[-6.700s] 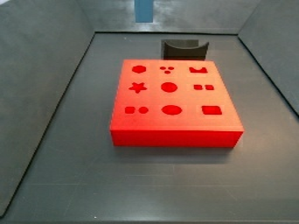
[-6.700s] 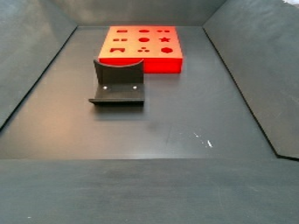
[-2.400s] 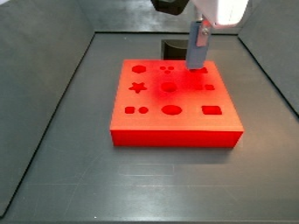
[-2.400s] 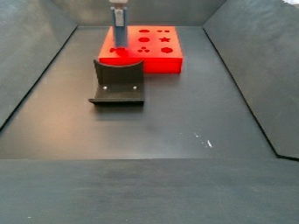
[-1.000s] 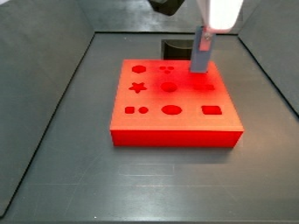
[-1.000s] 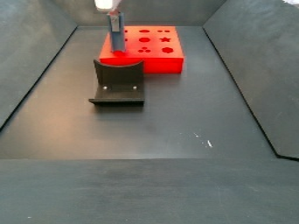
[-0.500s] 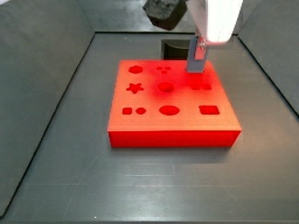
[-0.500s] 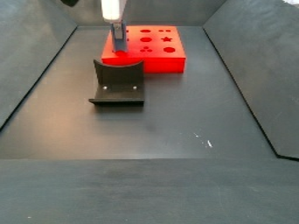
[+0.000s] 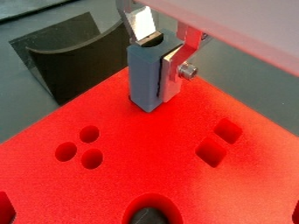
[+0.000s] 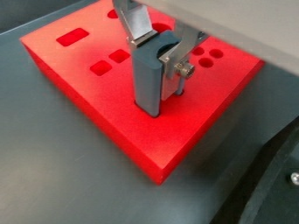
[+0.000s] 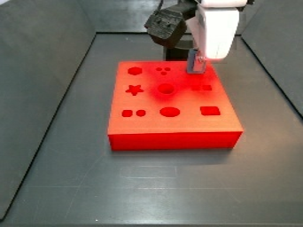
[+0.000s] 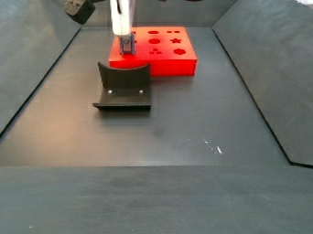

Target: Insert the arch object.

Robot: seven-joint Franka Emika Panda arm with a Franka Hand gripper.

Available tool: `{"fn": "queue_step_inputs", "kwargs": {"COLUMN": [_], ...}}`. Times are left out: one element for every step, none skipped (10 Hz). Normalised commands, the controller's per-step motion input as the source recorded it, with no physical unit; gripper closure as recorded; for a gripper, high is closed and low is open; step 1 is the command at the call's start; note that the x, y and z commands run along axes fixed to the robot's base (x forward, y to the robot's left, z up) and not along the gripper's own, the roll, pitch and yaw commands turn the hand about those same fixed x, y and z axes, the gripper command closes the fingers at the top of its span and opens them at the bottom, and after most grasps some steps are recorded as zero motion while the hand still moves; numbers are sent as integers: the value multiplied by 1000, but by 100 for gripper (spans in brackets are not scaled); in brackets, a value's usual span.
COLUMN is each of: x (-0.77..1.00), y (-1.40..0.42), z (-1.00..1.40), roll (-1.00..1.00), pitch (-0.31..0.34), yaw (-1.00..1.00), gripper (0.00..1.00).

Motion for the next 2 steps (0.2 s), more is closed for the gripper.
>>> {"fn": "queue_step_inputs", "kwargs": {"x": [0, 0], "y": [0, 0], "z": [-3, 0], "roll": [-31, 0], "pitch": [0, 0], "yaw": [0, 0], "gripper": [100, 100]}}
